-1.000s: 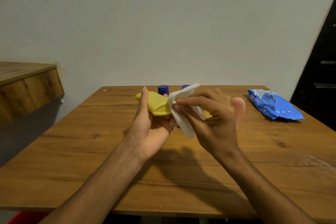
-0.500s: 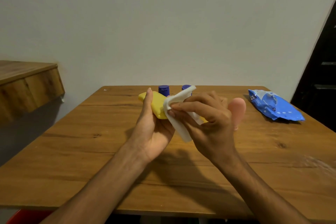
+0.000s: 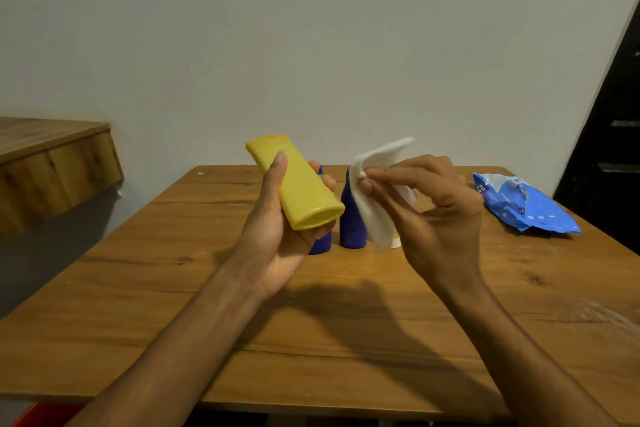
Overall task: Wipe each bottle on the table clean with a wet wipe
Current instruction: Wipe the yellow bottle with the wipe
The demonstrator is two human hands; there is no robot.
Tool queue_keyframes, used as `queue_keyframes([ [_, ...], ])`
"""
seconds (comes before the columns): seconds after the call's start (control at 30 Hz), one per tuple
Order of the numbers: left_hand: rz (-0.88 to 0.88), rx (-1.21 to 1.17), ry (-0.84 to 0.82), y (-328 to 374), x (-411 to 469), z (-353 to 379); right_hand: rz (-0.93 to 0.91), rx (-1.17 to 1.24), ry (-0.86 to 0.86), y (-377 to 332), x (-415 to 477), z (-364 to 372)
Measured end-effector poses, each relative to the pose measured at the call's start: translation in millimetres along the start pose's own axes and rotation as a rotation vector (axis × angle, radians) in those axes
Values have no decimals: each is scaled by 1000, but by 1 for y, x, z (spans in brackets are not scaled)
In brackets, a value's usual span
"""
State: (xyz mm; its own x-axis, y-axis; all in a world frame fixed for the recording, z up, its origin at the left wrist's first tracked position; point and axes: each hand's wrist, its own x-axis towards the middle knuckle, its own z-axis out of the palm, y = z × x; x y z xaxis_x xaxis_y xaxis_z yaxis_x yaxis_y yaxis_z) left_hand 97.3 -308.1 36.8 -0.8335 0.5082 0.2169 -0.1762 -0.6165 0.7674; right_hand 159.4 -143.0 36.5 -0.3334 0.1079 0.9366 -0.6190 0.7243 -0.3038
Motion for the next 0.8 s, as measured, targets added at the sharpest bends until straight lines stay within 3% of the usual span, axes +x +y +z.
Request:
queue_keyframes([
  [0.13,113,371,-38,-3,5,-8,108,57,55,1,5,-6],
  [0.33,186,780,-118,-14,7,-11,128,76,26,-2,5,-3],
  [0.8,98,1053,-255,-20,3,-18,243,166,-54,-14,14,-10],
])
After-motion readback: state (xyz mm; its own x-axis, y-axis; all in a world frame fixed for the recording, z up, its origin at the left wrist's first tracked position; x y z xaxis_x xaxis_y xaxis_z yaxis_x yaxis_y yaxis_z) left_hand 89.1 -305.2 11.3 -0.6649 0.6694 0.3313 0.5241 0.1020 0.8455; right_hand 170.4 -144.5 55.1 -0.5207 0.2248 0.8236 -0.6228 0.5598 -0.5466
